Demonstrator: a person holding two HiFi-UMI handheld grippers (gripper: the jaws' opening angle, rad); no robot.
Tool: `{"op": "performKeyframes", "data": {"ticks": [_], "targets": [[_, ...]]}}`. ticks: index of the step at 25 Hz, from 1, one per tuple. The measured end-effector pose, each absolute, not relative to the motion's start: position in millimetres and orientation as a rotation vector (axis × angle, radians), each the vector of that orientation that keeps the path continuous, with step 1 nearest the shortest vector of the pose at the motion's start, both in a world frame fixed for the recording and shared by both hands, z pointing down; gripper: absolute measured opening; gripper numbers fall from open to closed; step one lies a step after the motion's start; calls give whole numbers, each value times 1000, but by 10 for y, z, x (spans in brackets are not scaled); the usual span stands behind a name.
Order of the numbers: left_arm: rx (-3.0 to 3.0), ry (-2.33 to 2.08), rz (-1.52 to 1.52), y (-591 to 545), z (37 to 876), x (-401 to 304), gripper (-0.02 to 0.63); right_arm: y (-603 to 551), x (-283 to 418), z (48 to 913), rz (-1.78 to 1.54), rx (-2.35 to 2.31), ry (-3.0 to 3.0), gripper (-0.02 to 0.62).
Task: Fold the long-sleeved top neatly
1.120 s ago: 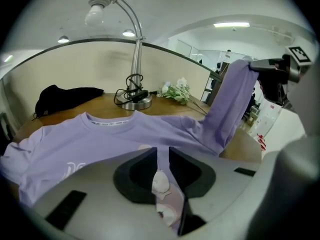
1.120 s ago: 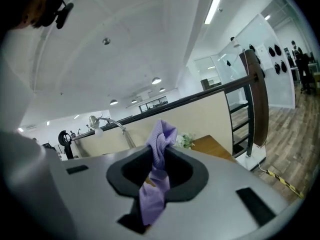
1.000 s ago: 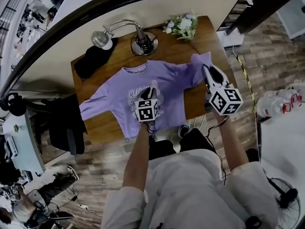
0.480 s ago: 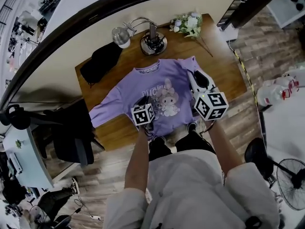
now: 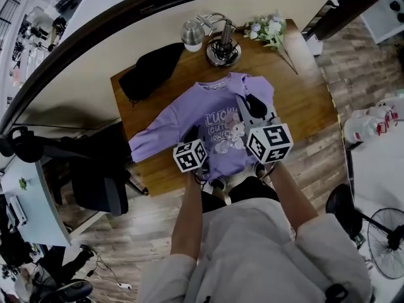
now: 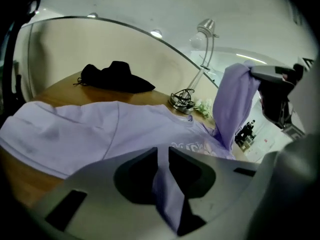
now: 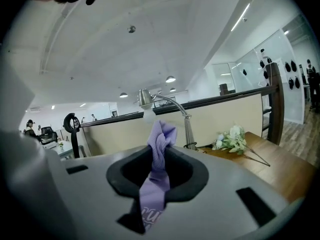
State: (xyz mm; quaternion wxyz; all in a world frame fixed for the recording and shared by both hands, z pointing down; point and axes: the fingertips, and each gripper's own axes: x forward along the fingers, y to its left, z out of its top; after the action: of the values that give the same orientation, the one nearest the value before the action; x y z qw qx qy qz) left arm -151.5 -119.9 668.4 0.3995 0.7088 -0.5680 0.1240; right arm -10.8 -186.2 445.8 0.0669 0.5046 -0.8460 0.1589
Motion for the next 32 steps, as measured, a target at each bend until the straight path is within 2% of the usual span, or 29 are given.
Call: {"op": "performKeyframes", "data": {"ticks": [10,16,21,24,26,27,30,32], "targets": [[1875,-1503,274,-1199,6304,-2073,61,-1714,-966,5072,464,1373,-2484,78],[1816,-1518,337,-982,6411,-2545,63,-1656,-1424,5718,450,1266,-2396,78],[1826,-1400,274,-789,6462,-2619,63,-1563,-1750,6201,369,1117,-2312,81],[1815,-1428,288,-696,6478,-2805,63,-1423,-1937,6413,332,957,-2282,126],[1798,-1453,284,-636,6496,-2992,63,-1286,-2077,6484,344,838,-2296,238],[1789,-1471,284,-605,6510,-3093,63,-1217,-2132,6501,344,784,-2302,267],[1739,-1541,280,-505,6562,-3430,63,-1110,-2222,6451,353,706,-2334,272],[1692,-1596,265,-418,6587,-3700,63,-1153,-2229,6382,367,735,-2362,239]]}}
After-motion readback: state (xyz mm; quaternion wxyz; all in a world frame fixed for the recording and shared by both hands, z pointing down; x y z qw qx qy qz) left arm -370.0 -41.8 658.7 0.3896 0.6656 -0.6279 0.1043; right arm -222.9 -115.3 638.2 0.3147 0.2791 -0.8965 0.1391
